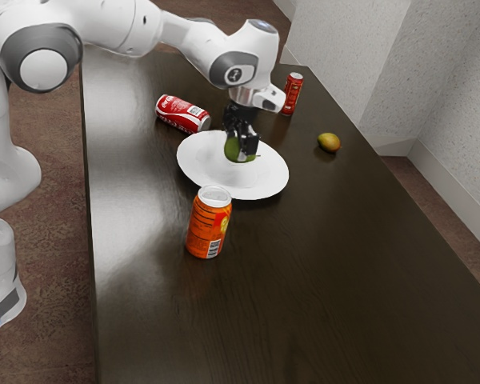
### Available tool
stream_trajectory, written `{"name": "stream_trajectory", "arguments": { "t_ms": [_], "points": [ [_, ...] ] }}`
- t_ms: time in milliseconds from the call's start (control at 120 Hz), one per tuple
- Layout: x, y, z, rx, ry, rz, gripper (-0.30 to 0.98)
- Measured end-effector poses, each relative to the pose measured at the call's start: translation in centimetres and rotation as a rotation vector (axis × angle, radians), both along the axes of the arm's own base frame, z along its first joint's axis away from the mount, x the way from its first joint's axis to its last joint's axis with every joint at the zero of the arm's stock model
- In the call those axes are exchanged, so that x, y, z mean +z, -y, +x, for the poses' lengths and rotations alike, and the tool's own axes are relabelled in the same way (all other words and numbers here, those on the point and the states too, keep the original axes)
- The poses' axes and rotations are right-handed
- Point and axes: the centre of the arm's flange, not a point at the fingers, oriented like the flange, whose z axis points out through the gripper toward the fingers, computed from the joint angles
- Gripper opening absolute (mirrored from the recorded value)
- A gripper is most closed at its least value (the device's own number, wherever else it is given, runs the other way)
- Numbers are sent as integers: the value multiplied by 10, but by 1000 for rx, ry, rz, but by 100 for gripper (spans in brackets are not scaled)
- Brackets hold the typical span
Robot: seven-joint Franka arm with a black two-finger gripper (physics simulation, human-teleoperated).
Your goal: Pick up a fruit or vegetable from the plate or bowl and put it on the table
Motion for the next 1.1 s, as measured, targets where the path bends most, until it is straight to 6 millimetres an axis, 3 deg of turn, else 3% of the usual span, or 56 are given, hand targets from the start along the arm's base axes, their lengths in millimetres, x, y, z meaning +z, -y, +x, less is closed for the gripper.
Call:
{"name": "stream_trajectory", "arguments": {
  "t_ms": [83, 158, 250, 383, 583, 750, 1100],
  "points": [
    [41, 21, 21, -41, 55, 32, 33],
    [72, 59, 39, -107, 100, 49, 34],
    [90, 112, 58, -189, 124, 71, 34],
    [79, 193, 75, -298, 99, 89, 34],
    [57, 273, 68, -412, 31, 64, 34],
    [36, 288, 78, -410, 11, 68, 34],
    [14, 288, 93, -366, 49, 33, 34]
  ]
}}
